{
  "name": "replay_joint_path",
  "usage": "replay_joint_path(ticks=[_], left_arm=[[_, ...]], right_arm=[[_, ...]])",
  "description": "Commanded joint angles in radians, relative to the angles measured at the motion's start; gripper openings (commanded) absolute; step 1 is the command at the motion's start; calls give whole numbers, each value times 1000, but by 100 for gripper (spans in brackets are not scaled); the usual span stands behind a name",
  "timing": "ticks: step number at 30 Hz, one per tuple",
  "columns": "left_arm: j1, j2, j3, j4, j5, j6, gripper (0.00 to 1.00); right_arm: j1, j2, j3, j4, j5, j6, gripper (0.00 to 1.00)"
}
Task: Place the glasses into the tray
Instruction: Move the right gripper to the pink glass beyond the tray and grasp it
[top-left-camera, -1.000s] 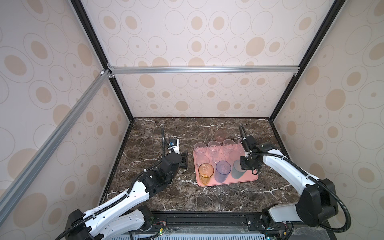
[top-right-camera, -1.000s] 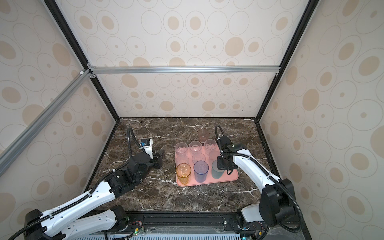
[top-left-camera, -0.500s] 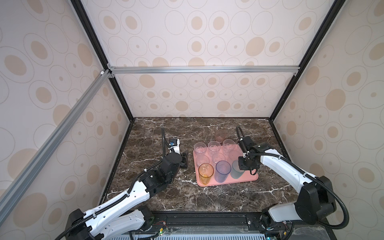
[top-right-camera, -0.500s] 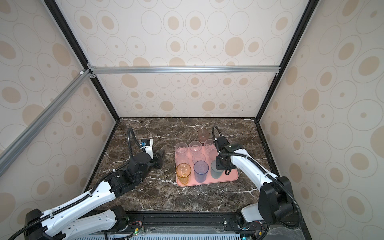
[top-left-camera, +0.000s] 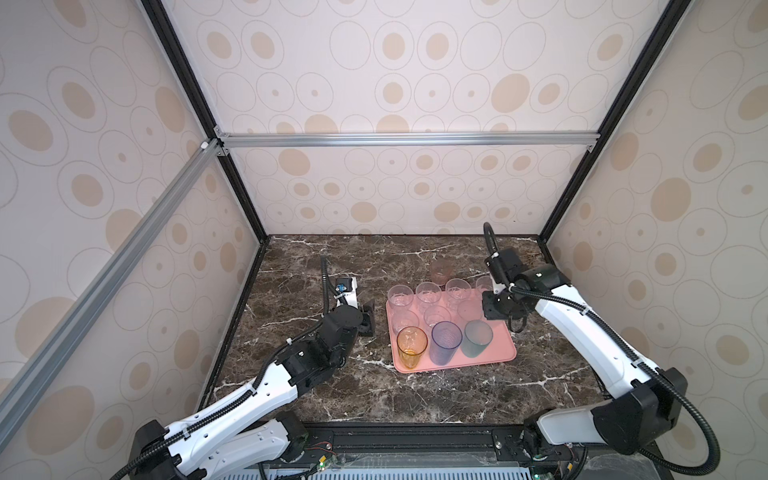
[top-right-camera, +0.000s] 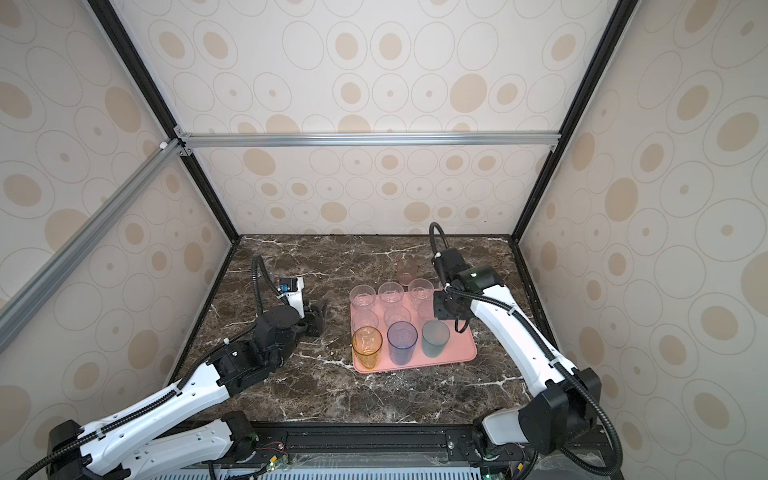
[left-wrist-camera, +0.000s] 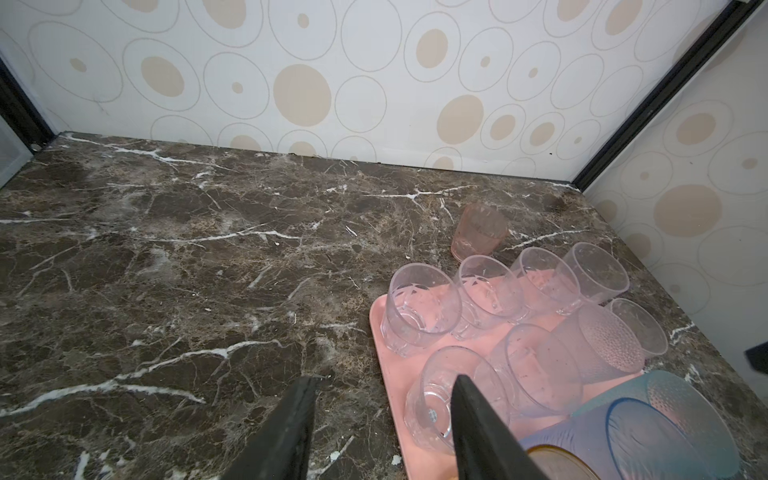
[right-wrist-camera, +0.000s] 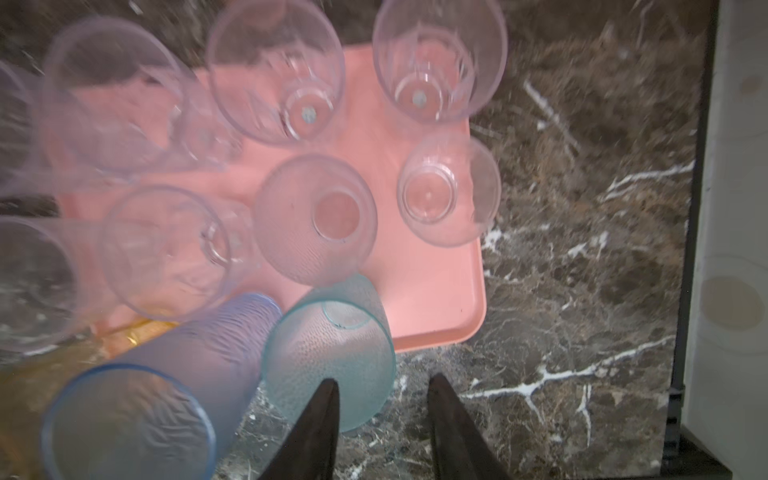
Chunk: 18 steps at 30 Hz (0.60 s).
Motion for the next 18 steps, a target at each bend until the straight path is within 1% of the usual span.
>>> replay_joint_path(ticks=[1, 5, 7, 9, 11, 14, 17, 18], left_arm=[[-8, 20, 74, -7, -47, 53, 53], [-24, 108, 141, 34, -47, 156, 53], [-40, 174, 174, 78, -44, 252, 55], [-51, 237, 191, 142, -39, 346, 57], [-53, 301, 209, 205, -14, 412, 58], [-54, 397, 253, 285, 14, 454, 60], [-54, 493, 319, 328, 54, 479, 61], [-54, 524, 340, 339, 67, 490, 62]], right_arm=[[-2, 44, 117, -30, 26, -23, 39], [-10, 124, 194, 85, 25, 0, 40], [-25, 180, 206, 161, 24, 8, 41], [-51, 252, 226, 206, -10, 11, 41], [-76, 331, 258, 229, -55, 13, 42], [-101, 448, 336, 232, -71, 14, 42], [-104, 550, 400, 245, -140, 28, 43], [-133, 583, 418, 249, -157, 34, 43]])
